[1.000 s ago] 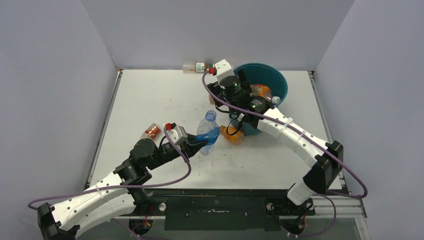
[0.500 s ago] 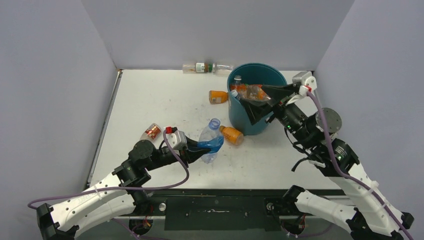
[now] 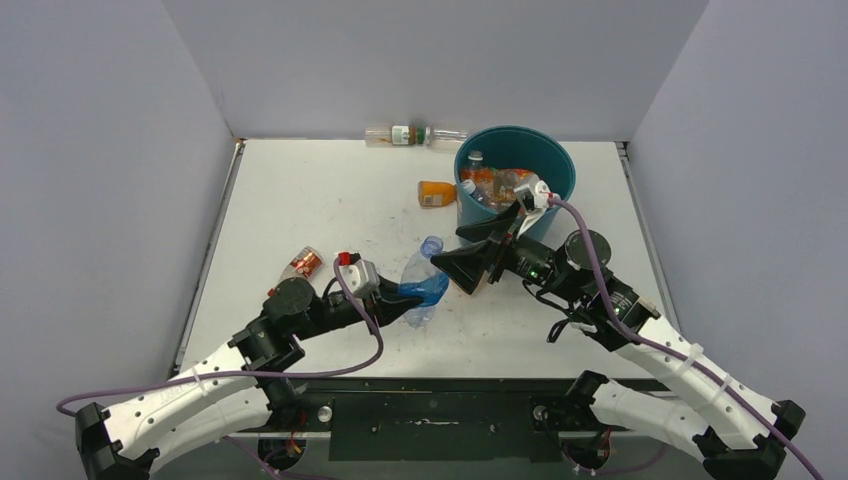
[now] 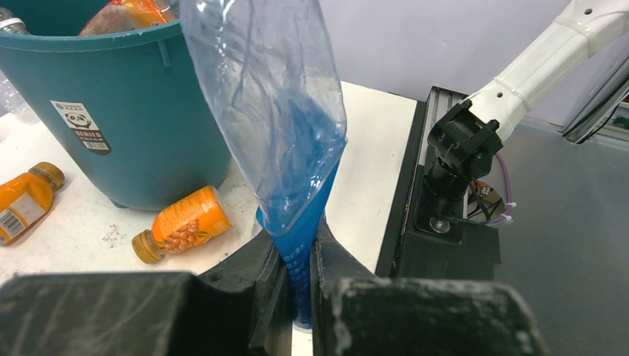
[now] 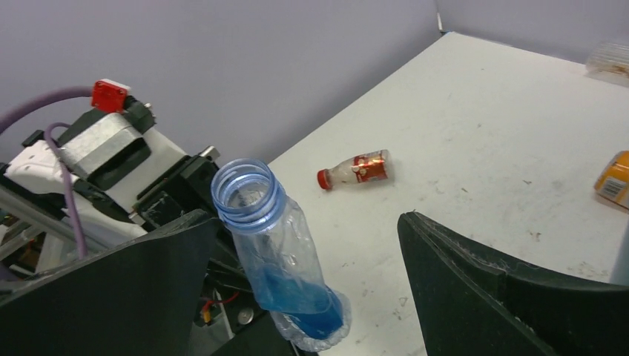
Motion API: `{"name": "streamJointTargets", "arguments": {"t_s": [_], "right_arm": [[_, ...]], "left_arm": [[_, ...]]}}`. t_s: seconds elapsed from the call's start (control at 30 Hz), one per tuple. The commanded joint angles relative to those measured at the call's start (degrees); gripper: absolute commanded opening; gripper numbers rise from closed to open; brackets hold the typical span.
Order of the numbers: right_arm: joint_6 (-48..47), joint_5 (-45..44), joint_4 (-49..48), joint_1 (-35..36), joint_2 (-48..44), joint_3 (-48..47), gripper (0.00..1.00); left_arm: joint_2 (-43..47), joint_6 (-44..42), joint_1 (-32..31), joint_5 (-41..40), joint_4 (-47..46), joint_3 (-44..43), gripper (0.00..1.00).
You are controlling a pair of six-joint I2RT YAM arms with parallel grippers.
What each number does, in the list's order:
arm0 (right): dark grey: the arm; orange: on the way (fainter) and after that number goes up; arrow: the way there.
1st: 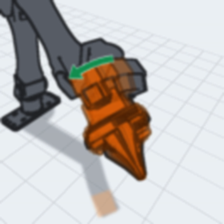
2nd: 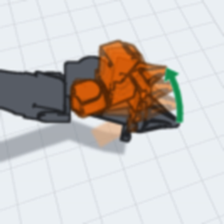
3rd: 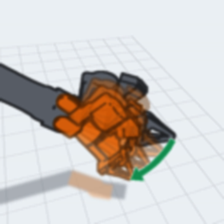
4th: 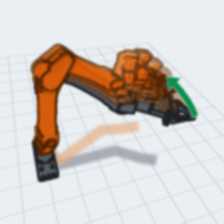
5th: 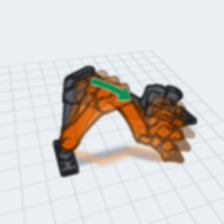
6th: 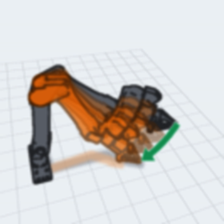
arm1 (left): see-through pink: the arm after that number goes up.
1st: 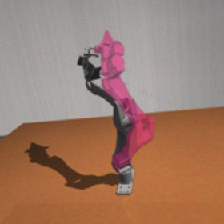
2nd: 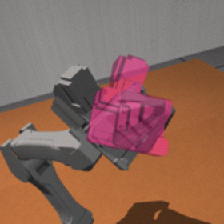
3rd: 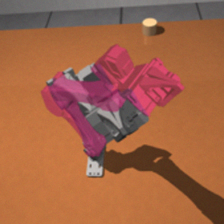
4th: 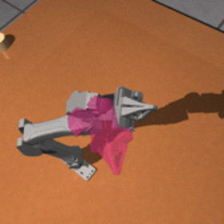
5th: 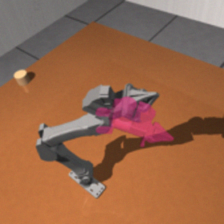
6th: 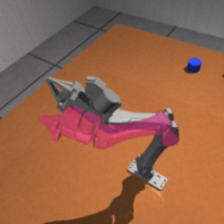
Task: Put the plastic bottles in the bin
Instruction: Place the plastic bottle in the trash bin.
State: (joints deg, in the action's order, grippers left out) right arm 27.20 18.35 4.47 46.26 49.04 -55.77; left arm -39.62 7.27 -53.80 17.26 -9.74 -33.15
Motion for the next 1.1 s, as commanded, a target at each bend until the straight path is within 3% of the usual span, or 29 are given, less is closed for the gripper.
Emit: {"name": "streamJointTargets", "arguments": {"t_s": [0.0, 0.13, 0.27, 0.37, 0.57, 0.6, 0.63, 0.77, 0.8, 0.93, 1.07], "right_arm": [[3.01, 2.4, -10.14, 2.64, -0.11, -0.53, 0.98], [1.13, -0.28, -8.65, 4.69, 0.74, -2.22, 0.98], [-1.21, -2.63, -4.77, 8.57, 4.3, -5.31, 0.89], [-3.67, -6.14, -1.15, 12.85, 6.68, -7.31, 0.71], [-6.04, -12.28, 0.21, 17.7, 8.63, -8.72, 0.22], [-6.13, -12.83, 0.28, 17.8, 8.58, -8.93, 0.15], [-6.36, -13.67, 0.4, 17.81, 8.43, -9.31, 0.07], [-9.79, -19.74, 2.69, 17.81, 8.21, -14.42, 0.05], [-11.26, -22.65, 3.48, 17.81, 8.45, -17.3, 0.05], [-22.0, -37.61, 2.88, 17.81, 10.78, -25.75, 0.05], [-40.83, -59.84, -10.48, 17.32, 14.78, -28.39, 0.05]], "left_arm": [[-0.36, -0.41, -0.25, 0.99, -2.85, -1.12, 0.0], [-0.35, -0.58, -0.26, 1.03, -2.83, -1.14, 0.0], [-0.33, -0.67, -0.3, 1.15, -2.85, -1.15, 0.0], [-0.26, -0.68, -0.25, 1.13, -2.83, -1.15, 0.0], [0.08, -1.17, -0.73, 0.55, -2.82, -1.04, 0.01], [0.14, -1.32, -0.82, 0.13, -2.75, -1.04, 0.11], [0.28, -1.62, -0.94, -0.15, -2.74, -0.98, 0.28], [1.95, -2.26, -1.19, -2.78, -3.85, 0.04, 0.92], [2.55, -2.32, -1.2, -3.78, -4.47, 0.31, 0.98], [6.18, -2.48, -1.06, -9.54, -8.18, 2.82, 0.96], [9.25, -3.58, -1.04, -14.84, -9.64, 4.24, 0.96]]}}
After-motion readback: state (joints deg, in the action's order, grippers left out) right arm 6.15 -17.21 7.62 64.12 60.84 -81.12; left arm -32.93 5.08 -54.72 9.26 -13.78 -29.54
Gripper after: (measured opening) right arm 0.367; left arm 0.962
